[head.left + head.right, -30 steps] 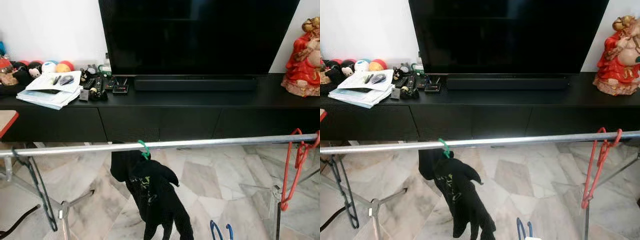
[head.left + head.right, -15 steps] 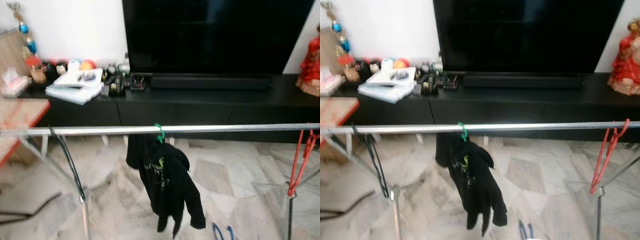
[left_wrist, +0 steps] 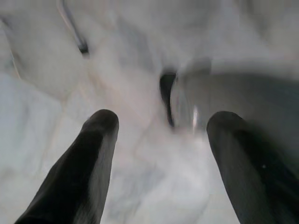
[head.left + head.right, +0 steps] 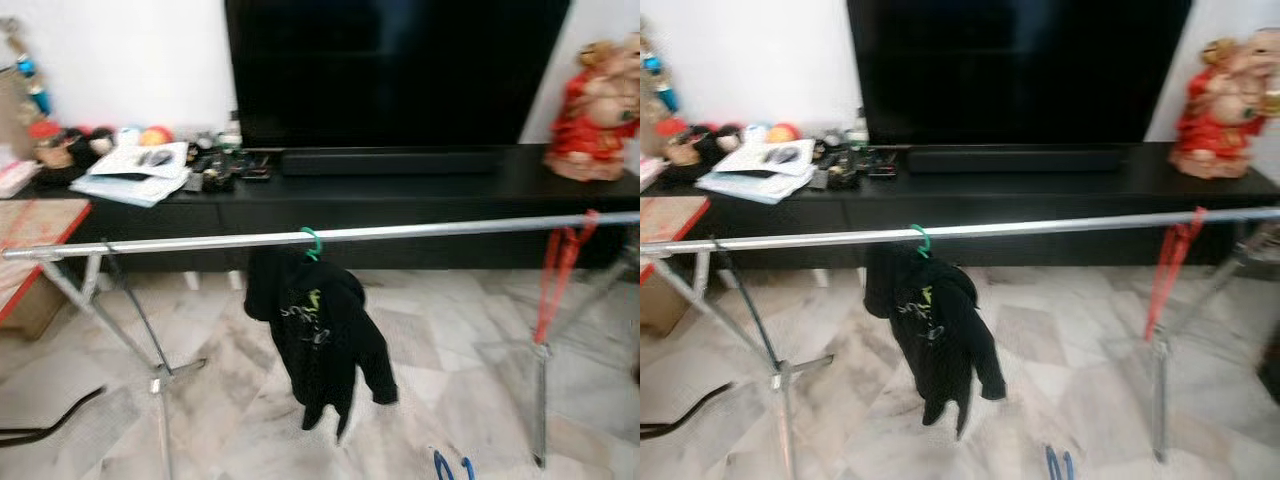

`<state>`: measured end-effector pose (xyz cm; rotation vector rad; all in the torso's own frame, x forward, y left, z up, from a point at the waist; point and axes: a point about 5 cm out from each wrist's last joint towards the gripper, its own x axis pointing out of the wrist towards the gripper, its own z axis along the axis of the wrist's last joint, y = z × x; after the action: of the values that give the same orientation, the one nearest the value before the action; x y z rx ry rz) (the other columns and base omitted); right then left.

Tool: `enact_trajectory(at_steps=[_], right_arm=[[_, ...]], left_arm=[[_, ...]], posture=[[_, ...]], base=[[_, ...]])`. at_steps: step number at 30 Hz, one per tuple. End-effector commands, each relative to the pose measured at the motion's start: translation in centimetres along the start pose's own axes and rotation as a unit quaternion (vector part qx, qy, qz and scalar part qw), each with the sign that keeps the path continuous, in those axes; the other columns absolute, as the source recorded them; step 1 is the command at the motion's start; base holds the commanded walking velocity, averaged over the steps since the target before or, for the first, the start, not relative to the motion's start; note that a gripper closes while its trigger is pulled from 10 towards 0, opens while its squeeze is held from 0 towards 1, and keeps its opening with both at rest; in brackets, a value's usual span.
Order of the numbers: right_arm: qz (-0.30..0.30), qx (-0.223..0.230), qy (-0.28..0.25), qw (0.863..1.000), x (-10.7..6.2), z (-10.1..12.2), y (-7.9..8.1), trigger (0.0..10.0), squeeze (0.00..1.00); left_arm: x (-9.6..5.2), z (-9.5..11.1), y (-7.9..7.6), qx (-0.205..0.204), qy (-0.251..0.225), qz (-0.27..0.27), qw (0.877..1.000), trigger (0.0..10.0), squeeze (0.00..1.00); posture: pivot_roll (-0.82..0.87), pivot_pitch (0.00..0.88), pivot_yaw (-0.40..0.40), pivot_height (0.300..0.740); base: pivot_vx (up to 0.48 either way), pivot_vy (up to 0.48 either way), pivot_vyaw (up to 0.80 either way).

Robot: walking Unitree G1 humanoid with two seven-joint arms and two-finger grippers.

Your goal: Hang hanger

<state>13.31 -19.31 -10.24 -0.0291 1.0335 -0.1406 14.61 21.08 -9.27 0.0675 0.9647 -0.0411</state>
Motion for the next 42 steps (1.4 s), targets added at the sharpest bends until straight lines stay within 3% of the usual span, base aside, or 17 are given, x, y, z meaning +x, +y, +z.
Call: enact_trajectory(at_steps=[1, 42], right_arm=[[0.017, 0.003, -0.022, 1.0, 0.27, 1.51, 0.96, 10.0, 0.0], [0.015, -0.002, -0.02, 1.0, 0.3, 1.59, 0.79, 10.0, 0.0]], left_arm=[[-0.45, -2.1, -0.71, -0.005, 0.033, -0.009, 0.999, 10.0, 0.0], [-0.42, -2.08, -0.94, -0.011, 0.031, -0.01, 0.999, 10.0, 0.0]], posture=[[0.15, 0.036, 0.01, 0.74], [0.15, 0.027, 0.0, 0.74]], base=[[-0.27, 0.0, 0.0], [-0.27, 0.0, 0.0]])
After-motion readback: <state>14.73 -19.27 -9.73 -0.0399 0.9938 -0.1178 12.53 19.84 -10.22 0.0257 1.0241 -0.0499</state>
